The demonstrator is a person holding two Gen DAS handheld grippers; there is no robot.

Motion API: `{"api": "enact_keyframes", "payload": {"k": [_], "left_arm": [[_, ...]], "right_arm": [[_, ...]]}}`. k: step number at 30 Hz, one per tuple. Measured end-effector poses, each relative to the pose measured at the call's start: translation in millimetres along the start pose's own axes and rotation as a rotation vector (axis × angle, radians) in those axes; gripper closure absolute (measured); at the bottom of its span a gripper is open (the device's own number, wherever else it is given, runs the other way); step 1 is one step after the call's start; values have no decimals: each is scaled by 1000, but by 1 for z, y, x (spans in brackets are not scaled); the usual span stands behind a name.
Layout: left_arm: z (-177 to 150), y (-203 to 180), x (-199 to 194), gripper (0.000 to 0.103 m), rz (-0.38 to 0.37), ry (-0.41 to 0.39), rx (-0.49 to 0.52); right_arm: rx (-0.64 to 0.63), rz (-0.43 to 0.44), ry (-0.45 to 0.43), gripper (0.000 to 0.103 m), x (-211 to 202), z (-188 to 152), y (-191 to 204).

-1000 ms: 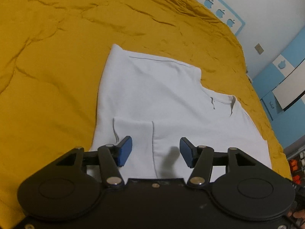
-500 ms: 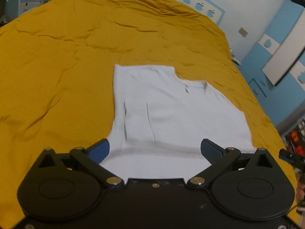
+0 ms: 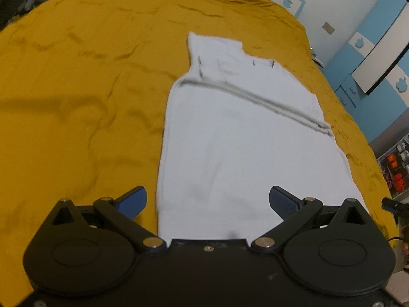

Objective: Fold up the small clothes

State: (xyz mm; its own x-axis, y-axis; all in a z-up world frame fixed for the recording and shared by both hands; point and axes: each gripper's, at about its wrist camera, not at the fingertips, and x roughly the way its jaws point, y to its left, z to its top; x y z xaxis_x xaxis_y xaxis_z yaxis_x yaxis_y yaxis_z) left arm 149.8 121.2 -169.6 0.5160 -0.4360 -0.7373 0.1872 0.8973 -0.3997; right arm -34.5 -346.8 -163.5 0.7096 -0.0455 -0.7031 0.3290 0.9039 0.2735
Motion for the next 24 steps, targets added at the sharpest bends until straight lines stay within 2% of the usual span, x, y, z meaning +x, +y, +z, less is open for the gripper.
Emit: {"api": "enact_keyframes", "payload": {"k": [6,11,18,21,24], "left_arm": [[-26,11,-1,0,-74,37,-56],[-28,17,11,0,-82,50,-92],[-31,27,15,0,-111,47,-127],[-30,29,18,0,-115,57,-118],[-32,29,18,0,-132,58,-99]], "right_arm": [[92,19,25,9,7,-28,-13],[114,66,44,9,19,-40,-13],[68,71,58,9,24,-45,-5],[68,103,68,11,26,-46,-2],[67,115,77,18,29,-47,2]]}}
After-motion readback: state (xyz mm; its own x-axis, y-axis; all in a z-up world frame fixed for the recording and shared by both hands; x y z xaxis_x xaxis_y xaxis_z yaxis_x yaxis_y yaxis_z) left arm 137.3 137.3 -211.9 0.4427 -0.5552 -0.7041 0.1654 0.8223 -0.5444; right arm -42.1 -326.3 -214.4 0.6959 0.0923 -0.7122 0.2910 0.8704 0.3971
